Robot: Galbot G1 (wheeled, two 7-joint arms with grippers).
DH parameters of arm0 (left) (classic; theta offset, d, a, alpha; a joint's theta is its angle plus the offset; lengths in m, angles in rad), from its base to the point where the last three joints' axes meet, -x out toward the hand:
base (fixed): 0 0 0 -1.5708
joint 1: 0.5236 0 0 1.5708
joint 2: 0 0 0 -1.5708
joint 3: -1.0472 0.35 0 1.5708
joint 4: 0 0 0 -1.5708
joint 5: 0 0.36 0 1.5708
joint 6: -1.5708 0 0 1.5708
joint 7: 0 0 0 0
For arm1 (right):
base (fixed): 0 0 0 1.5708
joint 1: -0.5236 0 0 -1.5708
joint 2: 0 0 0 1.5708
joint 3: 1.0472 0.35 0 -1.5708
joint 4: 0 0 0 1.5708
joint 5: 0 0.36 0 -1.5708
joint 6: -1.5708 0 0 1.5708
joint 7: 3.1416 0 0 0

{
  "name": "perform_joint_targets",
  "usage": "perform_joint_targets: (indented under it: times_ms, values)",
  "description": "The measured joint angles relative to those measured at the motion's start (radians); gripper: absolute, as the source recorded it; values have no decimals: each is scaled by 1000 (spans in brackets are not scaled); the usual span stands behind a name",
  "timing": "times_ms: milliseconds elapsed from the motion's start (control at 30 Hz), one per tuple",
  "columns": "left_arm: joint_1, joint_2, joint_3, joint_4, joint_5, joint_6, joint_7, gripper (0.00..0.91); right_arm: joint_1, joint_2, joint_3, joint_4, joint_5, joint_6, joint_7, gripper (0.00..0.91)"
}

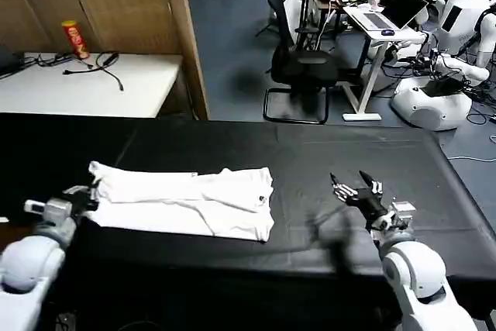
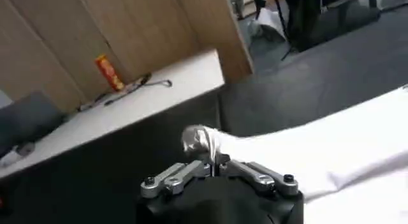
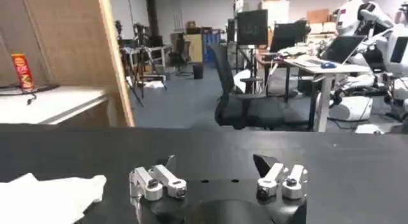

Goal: Fold and organize the clothes.

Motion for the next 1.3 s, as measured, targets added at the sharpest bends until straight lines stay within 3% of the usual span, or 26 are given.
perform_joint_targets:
  times_ms: [367,867,1100,1133,1167,1300]
  values:
    - [-42,-221,239,-119,-122,67,-73,0,-57,11,54,20,-16,5,-1,878]
    - [-154,-408,430,-106,-251,110,-104,0,-77,45,63,19,-44,7,-3,878]
    - [-171,-455,480,-72,-225,114,-100,0,-82,46,62,16,-48,7,-5,878]
    - [-171,-461,484,-67,-219,113,-99,283,-83,46,62,17,-49,8,-7,878]
    - [-171,-466,488,-63,-213,113,-96,878,-84,46,61,16,-50,9,-10,878]
    - [-171,-488,505,-38,-161,100,-80,878,-86,43,47,17,-55,18,-26,878]
